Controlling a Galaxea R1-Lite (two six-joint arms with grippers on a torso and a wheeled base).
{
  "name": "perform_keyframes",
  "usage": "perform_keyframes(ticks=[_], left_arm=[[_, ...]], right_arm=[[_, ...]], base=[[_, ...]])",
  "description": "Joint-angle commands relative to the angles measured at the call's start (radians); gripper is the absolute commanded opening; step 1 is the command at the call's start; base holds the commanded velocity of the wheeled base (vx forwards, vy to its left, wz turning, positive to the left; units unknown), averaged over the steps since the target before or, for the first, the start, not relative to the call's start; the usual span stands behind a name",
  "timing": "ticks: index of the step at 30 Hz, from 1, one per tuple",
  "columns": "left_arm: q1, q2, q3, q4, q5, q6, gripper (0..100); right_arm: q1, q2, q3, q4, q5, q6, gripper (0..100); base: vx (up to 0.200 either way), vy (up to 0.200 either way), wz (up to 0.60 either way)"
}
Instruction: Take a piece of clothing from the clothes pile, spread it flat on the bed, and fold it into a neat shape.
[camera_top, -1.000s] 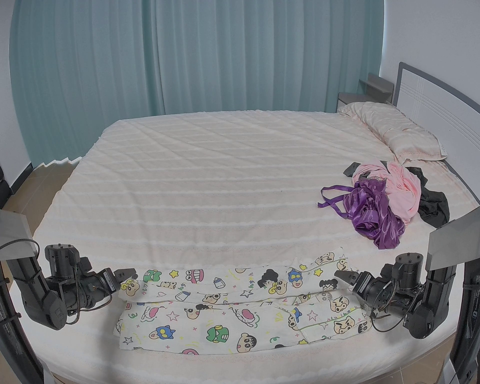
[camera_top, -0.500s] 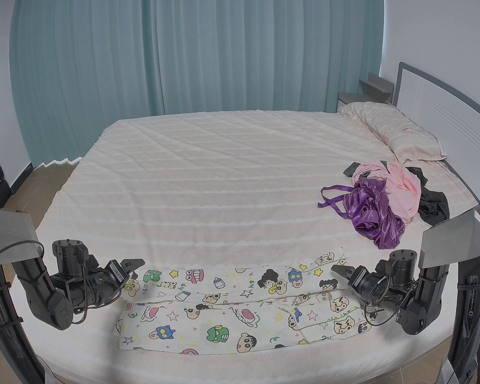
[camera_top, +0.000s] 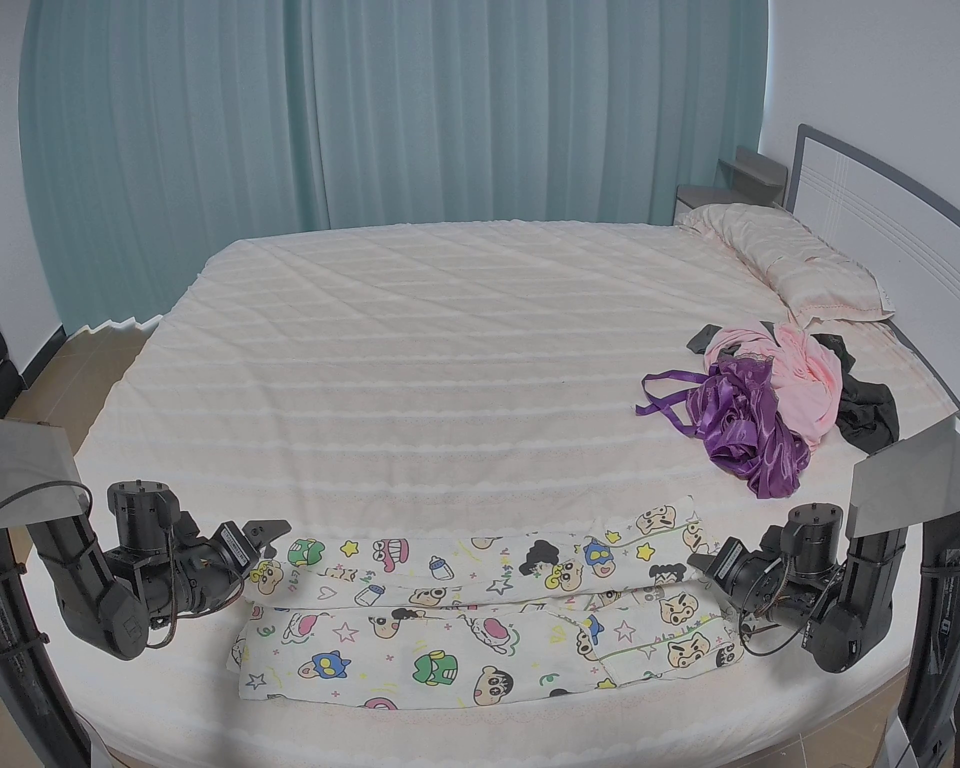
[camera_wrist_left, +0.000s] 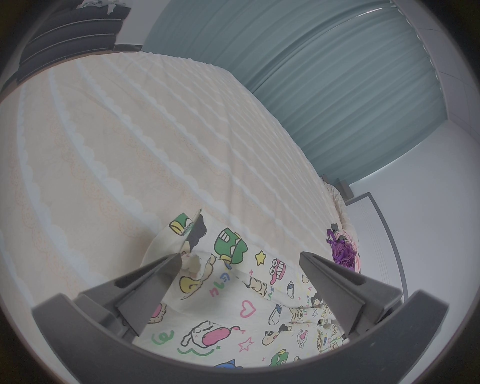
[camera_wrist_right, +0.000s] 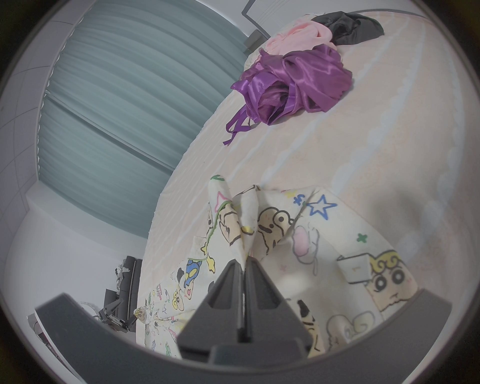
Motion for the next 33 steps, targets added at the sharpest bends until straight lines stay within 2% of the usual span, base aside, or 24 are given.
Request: perform_keyframes(ticks=[1, 12, 13, 21, 27, 29, 33], left_arm=[[0.0, 0.008, 0.005, -0.001, 0.0, 0.0, 100], [-0.002, 0.015, 0.009, -0.002, 0.001, 0.003, 100], [0.0, 0.015, 0.009, -0.002, 0.001, 0.003, 100], [0.002, 0.014, 0.011, -0.004, 0.003, 0.003, 100], [0.002, 0.011, 0.015, -0.004, 0.003, 0.003, 100], [0.002, 0.009, 0.017, -0.002, 0.003, 0.003, 100], [0.0, 0.009, 0.018, -0.002, 0.003, 0.003, 100]], right_arm=[[-0.018, -0.047, 0.046, -0.006, 0.002, -0.001, 0], [-0.012, -0.034, 0.102, -0.006, -0.001, -0.015, 0], [-0.012, -0.028, 0.1, -0.006, 0.001, -0.017, 100], [-0.014, -0.12, 0.143, -0.006, -0.001, -0.038, 100], [-0.009, -0.192, 0.109, -0.006, -0.001, -0.051, 100], [0.006, -0.194, 0.065, 0.004, -0.001, -0.055, 100], [0.075, -0.195, -0.107, 0.162, -0.008, -0.054, 100]], base=[[0.0, 0.0, 0.0], [0.0, 0.0, 0.0], [0.0, 0.0, 0.0], [0.0, 0.0, 0.0], [0.0, 0.0, 0.0], [0.0, 0.0, 0.0], [0.0, 0.0, 0.0]])
